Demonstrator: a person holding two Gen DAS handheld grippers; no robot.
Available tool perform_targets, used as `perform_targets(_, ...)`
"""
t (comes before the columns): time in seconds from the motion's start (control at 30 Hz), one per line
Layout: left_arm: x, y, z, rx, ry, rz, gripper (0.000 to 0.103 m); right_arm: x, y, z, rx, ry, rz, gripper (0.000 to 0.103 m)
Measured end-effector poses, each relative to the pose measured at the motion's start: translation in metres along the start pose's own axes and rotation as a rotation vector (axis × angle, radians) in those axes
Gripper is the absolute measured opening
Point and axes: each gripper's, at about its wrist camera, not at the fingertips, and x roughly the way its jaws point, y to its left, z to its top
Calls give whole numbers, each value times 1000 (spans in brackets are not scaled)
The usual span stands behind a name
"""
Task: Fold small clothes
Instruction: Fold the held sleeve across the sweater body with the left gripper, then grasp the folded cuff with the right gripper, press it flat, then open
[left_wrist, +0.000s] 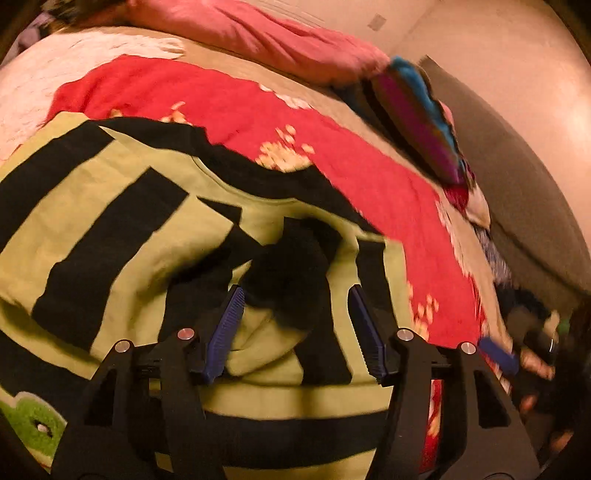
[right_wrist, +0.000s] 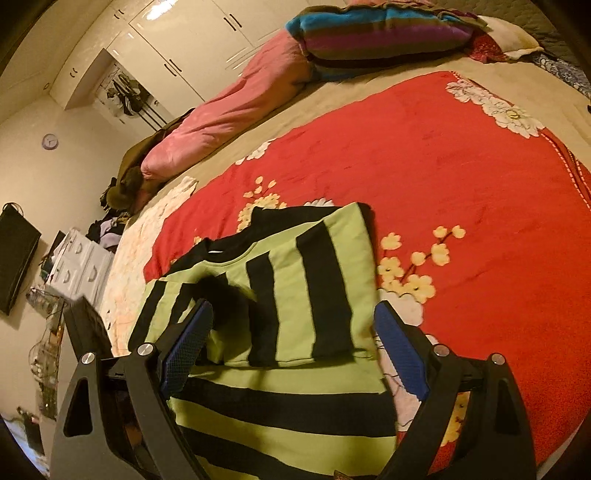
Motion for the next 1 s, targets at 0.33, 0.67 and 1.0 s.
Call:
perform_targets(0.33,-86,32,12,48,-252,251,61,36,18,-8,-36,77,28,88)
perform_targets(0.67,-114,88,15,-27,-408,426,64,117,29,-14,38,222,72,88)
perform_targets(1.0,-111,88,16,-27,-426,445,64,112,56,-7,-84,218,210,22)
